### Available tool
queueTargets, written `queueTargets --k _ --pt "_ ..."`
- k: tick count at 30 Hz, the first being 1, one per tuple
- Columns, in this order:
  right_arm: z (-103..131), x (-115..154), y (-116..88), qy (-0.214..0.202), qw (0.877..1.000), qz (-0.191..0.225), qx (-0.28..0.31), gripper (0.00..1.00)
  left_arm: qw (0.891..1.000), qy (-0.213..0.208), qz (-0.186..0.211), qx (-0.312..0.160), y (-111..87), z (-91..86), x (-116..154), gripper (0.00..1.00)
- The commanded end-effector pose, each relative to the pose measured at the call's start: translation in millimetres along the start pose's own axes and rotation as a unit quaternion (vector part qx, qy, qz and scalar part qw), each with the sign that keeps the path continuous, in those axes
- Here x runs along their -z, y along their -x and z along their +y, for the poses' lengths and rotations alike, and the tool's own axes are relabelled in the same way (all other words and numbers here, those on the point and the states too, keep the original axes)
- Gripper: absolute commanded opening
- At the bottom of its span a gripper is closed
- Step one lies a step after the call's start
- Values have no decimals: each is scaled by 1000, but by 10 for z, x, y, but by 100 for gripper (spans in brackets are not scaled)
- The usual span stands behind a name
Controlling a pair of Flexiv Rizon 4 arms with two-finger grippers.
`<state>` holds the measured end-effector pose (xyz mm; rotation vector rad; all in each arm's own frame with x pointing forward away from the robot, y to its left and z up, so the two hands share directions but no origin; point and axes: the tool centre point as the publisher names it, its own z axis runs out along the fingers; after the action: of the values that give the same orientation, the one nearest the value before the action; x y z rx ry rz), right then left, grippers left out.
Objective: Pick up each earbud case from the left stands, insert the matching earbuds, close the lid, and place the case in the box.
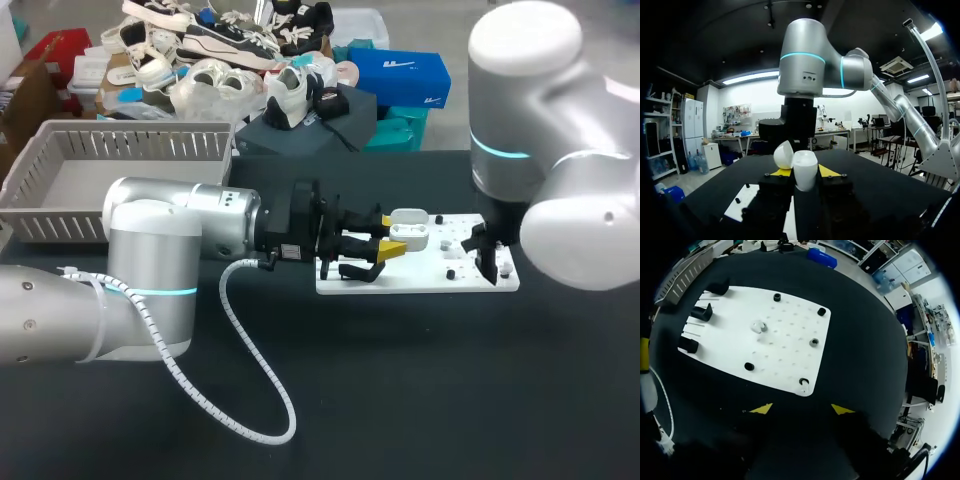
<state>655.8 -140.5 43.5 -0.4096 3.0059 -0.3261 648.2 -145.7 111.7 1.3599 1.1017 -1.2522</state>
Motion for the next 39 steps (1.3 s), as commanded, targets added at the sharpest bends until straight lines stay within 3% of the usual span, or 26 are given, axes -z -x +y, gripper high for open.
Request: queueTargets --k 1,2,6,39 --pt "22 -57 64 -2 1000 7 -1 54 1000 -1 -1 -1 -9 7 -2 0" --pt "19 -70 74 -3 1000 7 -1 49 1000 -1 -1 -1 -9 7 -2 0" --pt "13 -106 85 -2 1000 6 -3 47 1000 -1 -1 -1 -9 7 -2 0" --pt "-46 -246 179 3 1000 9 8 35 1000 -1 -1 -1 -9 7 -2 0"
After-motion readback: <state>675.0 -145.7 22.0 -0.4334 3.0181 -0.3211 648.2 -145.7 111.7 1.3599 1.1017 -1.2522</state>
